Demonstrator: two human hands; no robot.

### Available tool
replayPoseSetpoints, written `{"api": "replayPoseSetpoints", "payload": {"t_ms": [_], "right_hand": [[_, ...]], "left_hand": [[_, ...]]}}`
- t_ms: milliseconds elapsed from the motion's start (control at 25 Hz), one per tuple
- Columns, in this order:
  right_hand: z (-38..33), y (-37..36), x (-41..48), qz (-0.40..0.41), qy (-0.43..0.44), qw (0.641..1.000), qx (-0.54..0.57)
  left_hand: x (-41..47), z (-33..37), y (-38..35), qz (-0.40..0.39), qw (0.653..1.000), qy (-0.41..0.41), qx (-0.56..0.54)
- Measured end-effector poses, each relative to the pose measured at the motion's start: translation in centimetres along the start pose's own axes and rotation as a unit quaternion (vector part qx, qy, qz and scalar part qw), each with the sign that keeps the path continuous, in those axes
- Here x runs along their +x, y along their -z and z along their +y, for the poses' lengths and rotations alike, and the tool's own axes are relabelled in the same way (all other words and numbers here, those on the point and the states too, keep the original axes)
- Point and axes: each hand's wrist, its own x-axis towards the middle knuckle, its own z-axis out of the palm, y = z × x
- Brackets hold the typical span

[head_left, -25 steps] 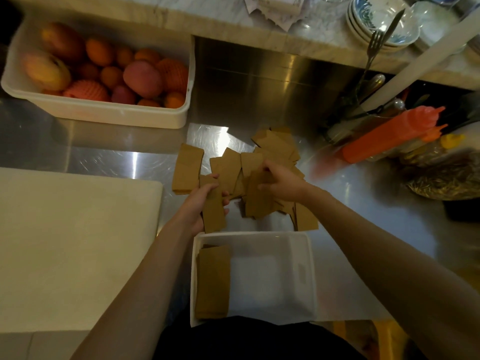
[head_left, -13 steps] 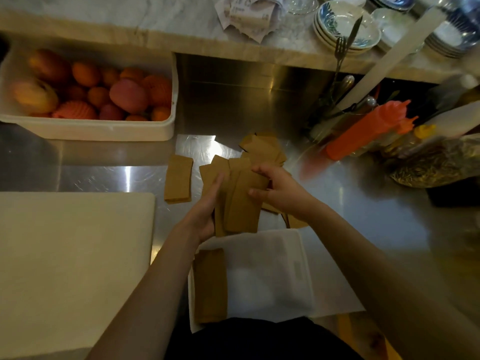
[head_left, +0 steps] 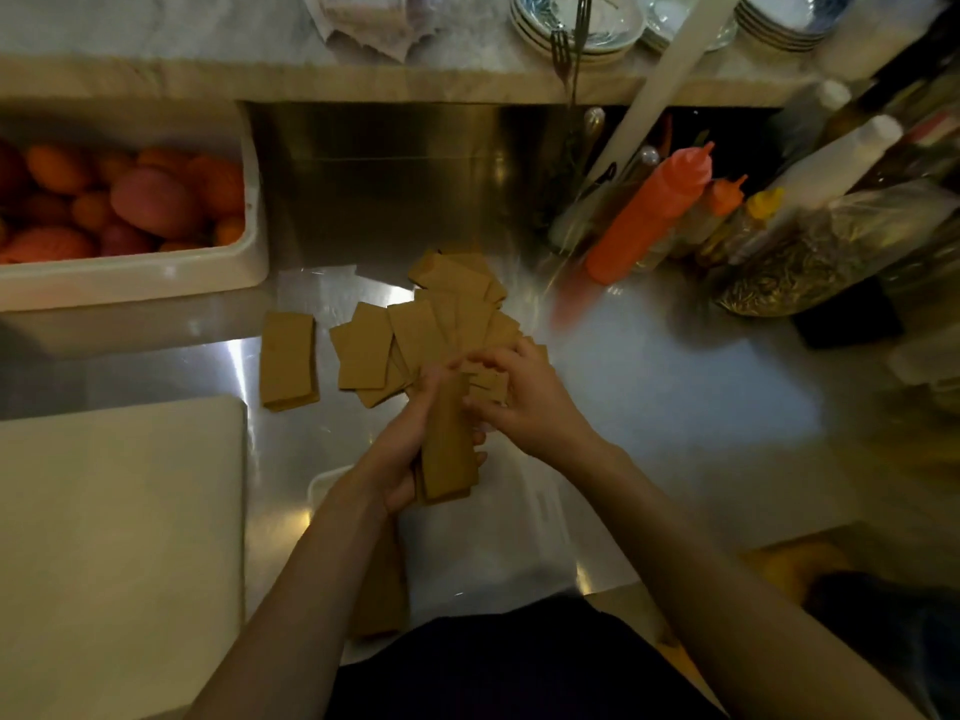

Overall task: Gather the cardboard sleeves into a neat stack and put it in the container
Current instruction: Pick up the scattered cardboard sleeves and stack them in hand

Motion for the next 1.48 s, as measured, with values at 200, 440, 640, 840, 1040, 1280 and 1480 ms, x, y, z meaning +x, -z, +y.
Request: {"api": "replayPoseSetpoints", "payload": {"t_ms": [200, 440, 640, 840, 1040, 1280, 1480], "right_hand": [[6.8, 4.4, -0.3, 0.025, -0.054, 0.998, 0.022], [12.7, 4.7, 2.6, -0.096, -0.074, 0.99, -0.074], [12.7, 3.4, 6.3, -0.11, -0.014, 0.962, -0.25], [12.6, 2.4, 6.6, -0.104, -0.033, 0.943, -0.315], [13.3, 3.4, 4.6, -0.088, -0.128, 0.98, -0.125], [9.7, 7.1, 5.8, -0.153, -0.161, 0.974, -0.042], [3.2, 4.7, 9.1, -0.162, -0.076, 0.979, -0.099]], "left_hand": [[0.2, -1.2, -2.7, 0.044, 0.988, -0.043, -0.141], [0.0, -3.9, -5.9, 0.134, 0.959, -0.103, -0.227], [-1.2, -6.1, -6.7, 0.162, 0.943, -0.132, -0.258], [-2.1, -5.9, -5.3, 0.164, 0.945, -0.145, -0.243], [-2.4, -4.5, -4.3, 0.14, 0.949, -0.141, -0.243], [-2.8, -3.3, -2.1, 0.096, 0.952, -0.133, -0.258], [-3.1, -2.7, -0.1, 0.086, 0.948, -0.124, -0.28]]}}
